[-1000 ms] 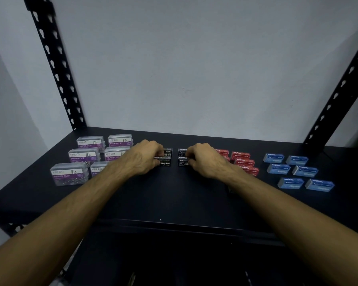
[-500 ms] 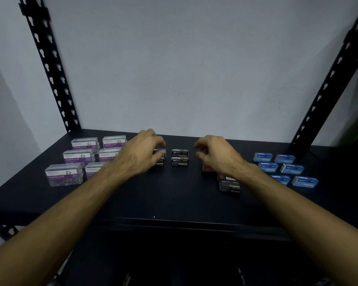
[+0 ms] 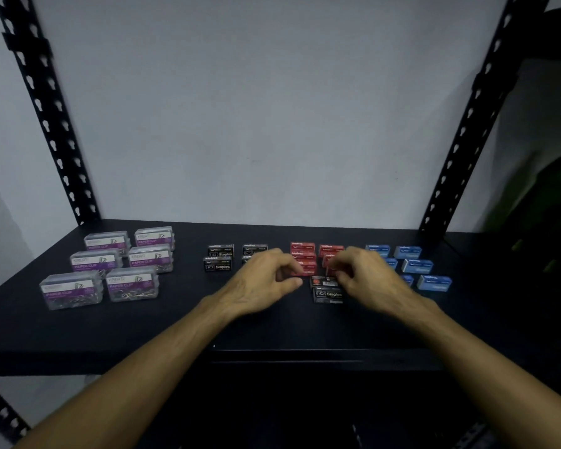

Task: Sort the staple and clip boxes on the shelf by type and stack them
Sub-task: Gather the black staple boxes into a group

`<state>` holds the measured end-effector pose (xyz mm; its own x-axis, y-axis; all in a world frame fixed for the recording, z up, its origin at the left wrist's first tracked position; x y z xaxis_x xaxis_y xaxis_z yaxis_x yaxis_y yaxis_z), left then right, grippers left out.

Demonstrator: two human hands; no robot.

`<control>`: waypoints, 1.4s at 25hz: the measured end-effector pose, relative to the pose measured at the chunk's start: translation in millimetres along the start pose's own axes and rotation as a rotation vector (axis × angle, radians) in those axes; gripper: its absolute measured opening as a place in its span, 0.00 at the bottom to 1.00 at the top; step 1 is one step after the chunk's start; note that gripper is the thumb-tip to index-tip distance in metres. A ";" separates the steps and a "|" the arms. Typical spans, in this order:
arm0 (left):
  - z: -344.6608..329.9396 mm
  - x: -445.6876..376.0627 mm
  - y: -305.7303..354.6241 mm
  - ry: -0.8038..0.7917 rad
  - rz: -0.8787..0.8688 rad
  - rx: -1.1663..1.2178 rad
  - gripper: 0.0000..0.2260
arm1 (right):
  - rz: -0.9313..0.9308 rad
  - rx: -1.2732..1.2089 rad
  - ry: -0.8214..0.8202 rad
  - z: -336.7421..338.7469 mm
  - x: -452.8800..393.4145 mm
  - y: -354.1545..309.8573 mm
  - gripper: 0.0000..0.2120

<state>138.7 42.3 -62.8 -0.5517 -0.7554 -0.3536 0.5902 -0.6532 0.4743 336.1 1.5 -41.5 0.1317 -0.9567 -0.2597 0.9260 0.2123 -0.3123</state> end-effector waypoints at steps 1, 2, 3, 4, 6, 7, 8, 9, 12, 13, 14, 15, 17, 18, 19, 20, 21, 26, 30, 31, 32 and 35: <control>-6.8 -0.9 3.3 -0.023 0.003 -0.002 0.08 | -0.003 0.006 -0.010 -2.0 5.8 4.5 0.10; -12.6 -2.0 5.8 -0.047 0.011 -0.009 0.09 | -0.004 0.008 -0.022 -5.0 10.8 7.7 0.10; -17.6 -3.1 7.8 -0.070 0.020 -0.023 0.11 | -0.004 0.004 -0.034 -8.3 14.8 10.0 0.11; -21.9 -4.8 10.2 -0.093 0.025 -0.040 0.12 | -0.005 -0.003 -0.042 -11.2 18.5 12.1 0.11; -26.7 -8.8 13.3 -0.125 0.042 -0.075 0.14 | -0.007 -0.024 -0.052 -15.7 22.8 13.9 0.12; -27.4 -11.1 14.5 -0.136 0.047 -0.091 0.14 | -0.006 -0.030 -0.054 -16.9 23.8 14.1 0.13; -27.6 -13.0 15.8 -0.146 0.049 -0.102 0.15 | -0.005 -0.032 -0.058 -17.7 24.4 14.2 0.13; -27.5 -14.4 17.5 -0.154 0.045 -0.110 0.15 | 0.000 -0.033 -0.063 -18.5 24.6 14.2 0.13; -27.3 -16.5 20.7 -0.169 0.017 -0.139 0.13 | 0.020 -0.037 -0.083 -22.0 25.8 14.7 0.14; -27.3 -16.7 21.5 -0.172 0.009 -0.144 0.12 | 0.025 -0.039 -0.085 -23.0 26.5 15.0 0.15; -27.6 -16.6 21.5 -0.175 0.004 -0.149 0.12 | 0.028 -0.036 -0.090 -24.0 27.5 15.3 0.15; -27.6 -16.3 21.6 -0.177 -0.001 -0.154 0.12 | 0.032 -0.030 -0.095 -24.7 28.3 15.4 0.15; -27.8 -15.2 21.5 -0.179 -0.015 -0.162 0.12 | 0.045 -0.025 -0.101 -25.1 29.8 15.6 0.16; -28.4 -14.7 20.8 -0.179 -0.021 -0.166 0.12 | 0.052 -0.026 -0.103 -24.8 30.5 15.5 0.17; -29.3 -14.2 19.4 -0.180 -0.023 -0.172 0.11 | 0.057 -0.030 -0.105 -24.6 31.0 15.3 0.17; -30.7 -13.8 17.0 -0.180 -0.022 -0.179 0.12 | 0.060 -0.032 -0.110 -24.6 31.6 15.0 0.18; -32.3 -13.6 14.0 -0.178 -0.019 -0.187 0.12 | 0.064 -0.031 -0.115 -25.0 32.0 14.7 0.19; -33.4 -14.0 3.6 -0.163 -0.020 -0.187 0.08 | 0.122 -0.036 -0.117 -28.6 35.7 13.3 0.21; -30.7 -14.9 -2.4 -0.207 0.006 -0.160 0.09 | 0.157 -0.062 -0.116 -28.5 39.3 13.5 0.20; -30.6 -15.3 -3.3 -0.216 0.003 -0.162 0.10 | 0.161 -0.065 -0.116 -28.2 40.1 13.7 0.20; -30.3 -16.1 -3.5 -0.222 -0.003 -0.158 0.10 | 0.161 -0.068 -0.117 -27.5 41.0 14.1 0.20; -30.0 -19.4 -1.2 -0.215 -0.031 -0.156 0.11 | 0.143 -0.086 -0.116 -24.7 44.8 16.8 0.19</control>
<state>166.4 56.2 -80.7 -0.6739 -0.7168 -0.1788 0.6455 -0.6890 0.3295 348.8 -32.9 -80.9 0.3043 -0.9311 -0.2013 0.8621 0.3591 -0.3576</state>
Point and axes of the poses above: each hand's wrist, its own x-axis away from the middle knuckle, its own z-axis out of the back of the hand, y = z × x, the point moved 3 cm from there along -x, towards the middle knuckle, and after that the axes turned 3 degrees about -x, right-handed, at the moved point
